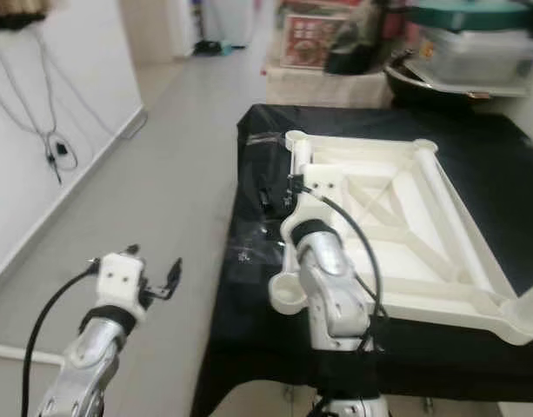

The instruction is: Building children table

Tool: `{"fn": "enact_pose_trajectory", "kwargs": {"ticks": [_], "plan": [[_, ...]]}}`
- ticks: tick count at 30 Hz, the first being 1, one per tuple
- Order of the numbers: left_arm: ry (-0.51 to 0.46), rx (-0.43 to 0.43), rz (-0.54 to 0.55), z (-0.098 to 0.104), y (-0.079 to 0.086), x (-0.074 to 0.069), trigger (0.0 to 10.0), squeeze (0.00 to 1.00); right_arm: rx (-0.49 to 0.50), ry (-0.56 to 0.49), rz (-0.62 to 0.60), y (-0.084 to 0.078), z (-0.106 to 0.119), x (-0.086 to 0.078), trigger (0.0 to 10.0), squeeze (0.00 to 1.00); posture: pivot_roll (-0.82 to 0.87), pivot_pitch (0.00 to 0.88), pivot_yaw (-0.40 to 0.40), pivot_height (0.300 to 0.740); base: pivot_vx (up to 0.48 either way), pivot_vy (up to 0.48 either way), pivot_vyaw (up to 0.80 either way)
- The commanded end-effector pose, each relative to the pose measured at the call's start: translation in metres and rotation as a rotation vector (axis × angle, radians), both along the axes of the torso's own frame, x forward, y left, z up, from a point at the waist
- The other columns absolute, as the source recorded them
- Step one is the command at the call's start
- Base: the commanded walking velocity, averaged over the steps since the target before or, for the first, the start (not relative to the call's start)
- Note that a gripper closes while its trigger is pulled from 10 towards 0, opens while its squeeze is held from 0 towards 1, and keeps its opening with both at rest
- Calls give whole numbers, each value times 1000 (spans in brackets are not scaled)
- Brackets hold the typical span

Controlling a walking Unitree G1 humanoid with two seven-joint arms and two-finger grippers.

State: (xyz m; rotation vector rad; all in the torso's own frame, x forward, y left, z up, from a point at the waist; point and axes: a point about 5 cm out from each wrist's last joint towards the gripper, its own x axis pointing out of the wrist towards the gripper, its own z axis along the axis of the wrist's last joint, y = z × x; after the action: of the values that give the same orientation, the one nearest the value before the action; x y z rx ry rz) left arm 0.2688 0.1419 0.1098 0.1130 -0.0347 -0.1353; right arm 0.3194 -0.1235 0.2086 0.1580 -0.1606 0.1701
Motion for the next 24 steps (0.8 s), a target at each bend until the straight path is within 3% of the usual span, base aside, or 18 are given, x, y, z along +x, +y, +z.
{"fn": "enact_pose_trajectory", "kwargs": {"ticks": [1, 24], "plan": [[21, 12, 14, -3, 8, -2, 10000, 0, 9, 15, 19, 9, 0, 0, 10000, 1000, 5, 0, -36, 740, 0, 461, -763], [17, 15, 13, -1, 11, 2, 10000, 0, -14, 63, -35, 7, -14, -7, 10000, 1000, -4, 0, -19, 740, 0, 462, -763]]}}
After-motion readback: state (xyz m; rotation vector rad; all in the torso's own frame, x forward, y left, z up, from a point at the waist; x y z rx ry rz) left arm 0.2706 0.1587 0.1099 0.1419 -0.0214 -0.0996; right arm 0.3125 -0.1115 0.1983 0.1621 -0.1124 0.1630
